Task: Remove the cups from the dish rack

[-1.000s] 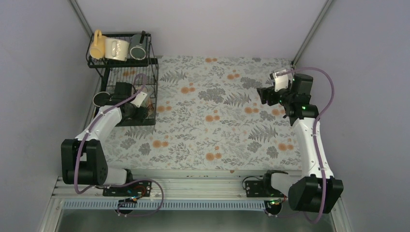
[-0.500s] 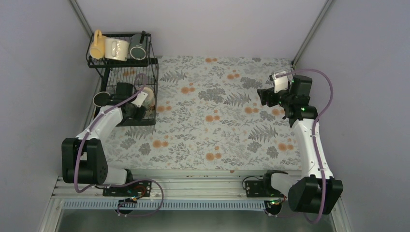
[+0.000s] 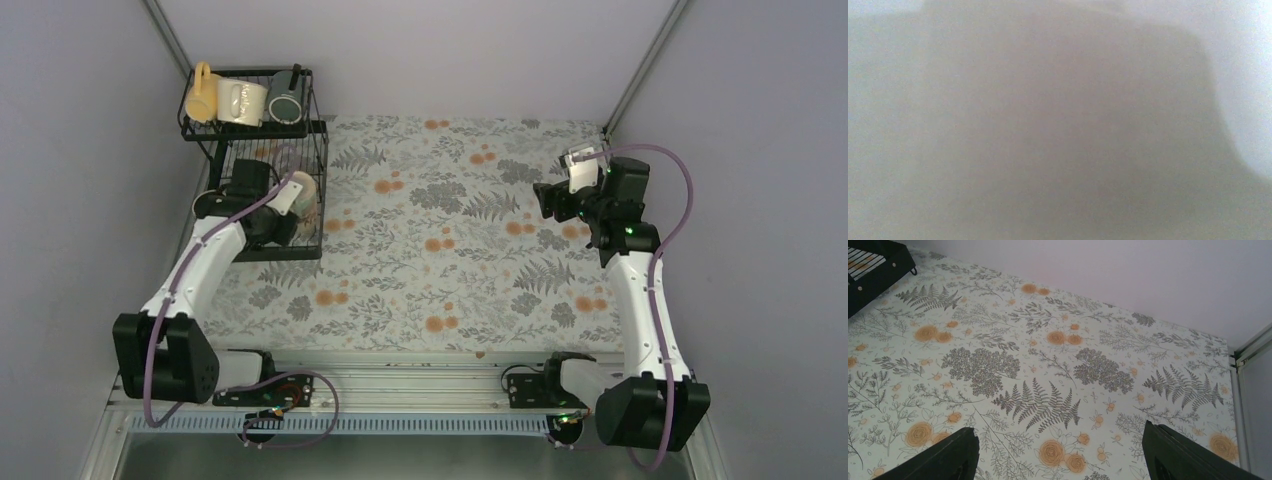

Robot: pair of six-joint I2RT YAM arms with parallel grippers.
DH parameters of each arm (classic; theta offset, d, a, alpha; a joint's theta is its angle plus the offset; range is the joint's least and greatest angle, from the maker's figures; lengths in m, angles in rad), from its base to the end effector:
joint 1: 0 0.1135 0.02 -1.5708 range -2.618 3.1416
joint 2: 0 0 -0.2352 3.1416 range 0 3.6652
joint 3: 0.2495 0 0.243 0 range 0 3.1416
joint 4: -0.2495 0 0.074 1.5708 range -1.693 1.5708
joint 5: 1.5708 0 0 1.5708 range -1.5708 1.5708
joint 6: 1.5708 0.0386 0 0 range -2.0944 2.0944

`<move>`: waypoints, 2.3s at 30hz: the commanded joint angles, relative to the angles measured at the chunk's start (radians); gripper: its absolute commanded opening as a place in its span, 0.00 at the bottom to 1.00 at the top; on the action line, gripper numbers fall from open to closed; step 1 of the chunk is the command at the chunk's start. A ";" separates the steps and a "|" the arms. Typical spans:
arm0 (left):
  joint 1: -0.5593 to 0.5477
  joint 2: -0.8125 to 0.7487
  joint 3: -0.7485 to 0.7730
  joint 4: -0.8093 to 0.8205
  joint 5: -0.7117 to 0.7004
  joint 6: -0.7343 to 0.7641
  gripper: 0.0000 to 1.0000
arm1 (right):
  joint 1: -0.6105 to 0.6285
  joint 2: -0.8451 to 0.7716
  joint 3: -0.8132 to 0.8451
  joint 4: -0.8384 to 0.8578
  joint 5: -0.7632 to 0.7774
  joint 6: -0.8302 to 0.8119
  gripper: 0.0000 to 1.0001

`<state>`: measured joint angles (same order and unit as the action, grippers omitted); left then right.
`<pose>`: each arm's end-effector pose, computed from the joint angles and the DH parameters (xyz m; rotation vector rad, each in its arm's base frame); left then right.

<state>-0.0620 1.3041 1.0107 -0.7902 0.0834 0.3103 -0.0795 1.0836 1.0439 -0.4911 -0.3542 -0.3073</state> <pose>0.2527 -0.0189 0.2303 0.5171 2.5972 -0.0281 0.2429 -0.0059 0.3162 -0.4433 2.0202 0.1350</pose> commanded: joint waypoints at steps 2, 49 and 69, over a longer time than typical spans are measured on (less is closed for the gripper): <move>-0.003 -0.095 0.179 -0.030 0.000 0.009 0.09 | 0.007 -0.011 0.020 0.008 -0.017 -0.010 0.84; -0.458 0.267 0.339 1.039 0.767 -0.361 0.03 | 0.078 0.490 0.374 0.159 -1.213 0.269 0.83; -0.486 0.368 0.153 1.601 0.812 -0.500 0.02 | 0.150 0.512 0.444 0.056 -1.381 0.198 0.46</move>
<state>-0.5453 1.6661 1.1713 0.5003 0.8513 -0.1520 0.0525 1.6211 1.4654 -0.4221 -1.5337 -0.0830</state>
